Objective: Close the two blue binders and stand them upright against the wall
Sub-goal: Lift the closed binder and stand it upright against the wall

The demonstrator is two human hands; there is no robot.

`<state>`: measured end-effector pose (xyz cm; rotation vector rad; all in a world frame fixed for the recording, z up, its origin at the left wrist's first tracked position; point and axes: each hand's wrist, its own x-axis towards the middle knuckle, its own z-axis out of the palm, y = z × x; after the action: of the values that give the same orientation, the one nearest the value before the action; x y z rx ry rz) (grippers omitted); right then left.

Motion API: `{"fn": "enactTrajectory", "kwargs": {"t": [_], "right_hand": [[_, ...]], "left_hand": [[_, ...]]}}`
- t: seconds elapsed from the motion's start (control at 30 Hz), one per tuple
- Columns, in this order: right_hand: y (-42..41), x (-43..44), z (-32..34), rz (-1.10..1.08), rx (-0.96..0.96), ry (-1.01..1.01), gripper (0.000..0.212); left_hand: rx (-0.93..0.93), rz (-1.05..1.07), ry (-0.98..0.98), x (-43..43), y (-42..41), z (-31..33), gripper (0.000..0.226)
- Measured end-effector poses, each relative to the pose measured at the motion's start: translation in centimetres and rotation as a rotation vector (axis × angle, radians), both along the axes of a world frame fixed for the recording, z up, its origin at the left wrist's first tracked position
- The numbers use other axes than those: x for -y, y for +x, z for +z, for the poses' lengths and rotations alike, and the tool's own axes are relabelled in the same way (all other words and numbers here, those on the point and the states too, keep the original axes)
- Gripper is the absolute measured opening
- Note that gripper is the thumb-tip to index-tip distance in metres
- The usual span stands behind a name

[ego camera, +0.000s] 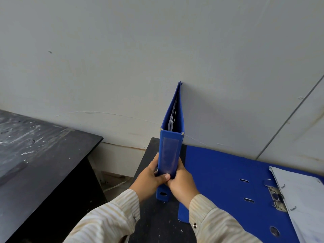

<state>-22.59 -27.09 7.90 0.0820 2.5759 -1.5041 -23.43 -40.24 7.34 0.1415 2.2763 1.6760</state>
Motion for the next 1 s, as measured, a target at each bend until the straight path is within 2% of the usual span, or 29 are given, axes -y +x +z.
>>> {"fn": "enactTrajectory", "kwargs": {"t": [0.37, 0.67, 0.83, 1.0], "right_hand": [[-0.1, -0.2, -0.6, 0.009, -0.026, -0.007, 0.065], [0.5, 0.0, -1.7, -0.014, -0.074, -0.008, 0.067], [1.4, -0.2, -1.3, -0.013, -0.093, -0.004, 0.066], [2.7, -0.5, -0.4, 0.0, -0.096, -0.002, 0.067]], "left_hand": [[0.016, 0.024, 0.045, -0.2, 0.0, -0.4, 0.072], [0.033, 0.09, 0.081, -0.6, 0.7, -0.8, 0.083], [0.032, 0.211, 0.015, -0.7, 1.4, -1.1, 0.091], [-0.016, 0.358, -0.051, -1.2, 2.9, -0.5, 0.079]]}}
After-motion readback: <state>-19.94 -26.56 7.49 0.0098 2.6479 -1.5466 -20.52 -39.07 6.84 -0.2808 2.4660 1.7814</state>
